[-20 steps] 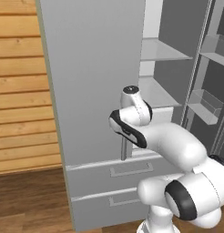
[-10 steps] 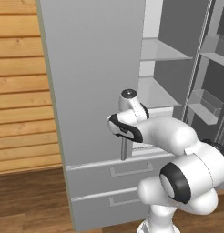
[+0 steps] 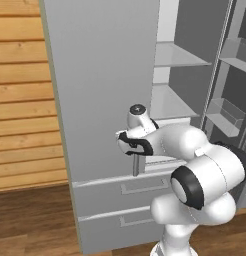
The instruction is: Take the strawberry from the fridge and place it on top of the pancake, located on the dining counter.
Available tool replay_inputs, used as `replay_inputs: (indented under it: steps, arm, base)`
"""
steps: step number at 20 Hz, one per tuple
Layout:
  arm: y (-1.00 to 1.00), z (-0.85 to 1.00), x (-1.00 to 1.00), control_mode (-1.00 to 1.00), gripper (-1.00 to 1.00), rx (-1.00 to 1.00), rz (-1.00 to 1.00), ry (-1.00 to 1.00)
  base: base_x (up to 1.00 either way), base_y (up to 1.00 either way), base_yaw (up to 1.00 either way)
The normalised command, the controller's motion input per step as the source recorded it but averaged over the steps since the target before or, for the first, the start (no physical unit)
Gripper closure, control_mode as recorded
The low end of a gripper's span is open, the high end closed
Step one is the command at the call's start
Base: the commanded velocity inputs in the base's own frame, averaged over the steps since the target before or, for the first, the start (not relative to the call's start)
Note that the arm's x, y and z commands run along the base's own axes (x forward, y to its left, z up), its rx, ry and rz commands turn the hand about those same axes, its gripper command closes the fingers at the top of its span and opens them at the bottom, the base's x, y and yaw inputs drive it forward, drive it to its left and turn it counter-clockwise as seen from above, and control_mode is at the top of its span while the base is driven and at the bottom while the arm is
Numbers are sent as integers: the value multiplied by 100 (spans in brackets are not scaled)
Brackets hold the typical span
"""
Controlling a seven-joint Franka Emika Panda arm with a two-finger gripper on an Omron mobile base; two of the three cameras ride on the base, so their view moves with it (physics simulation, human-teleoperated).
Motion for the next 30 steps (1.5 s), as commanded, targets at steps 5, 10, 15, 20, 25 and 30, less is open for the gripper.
replay_inputs:
  steps: [5, 10, 15, 20, 25, 30]
  arm:
    - [0, -20, 0, -100, -100, 0, -5, 0]
    - [0, -14, -10, -100, 100, 0, -8, 0]
    - [7, -4, -53, -100, 100, 0, -12, 0]
    - [49, -1, -65, -100, 100, 0, -15, 0]
    - [59, 0, -66, -100, 100, 0, -18, 0]
    - [66, -1, -71, -100, 100, 0, -20, -1]
  base:
    - [0, 0, 0]
    - [0, 0, 0]
    - [0, 0, 0]
    - [0, 0, 0]
    - [0, 0, 0]
    - [0, 0, 0]
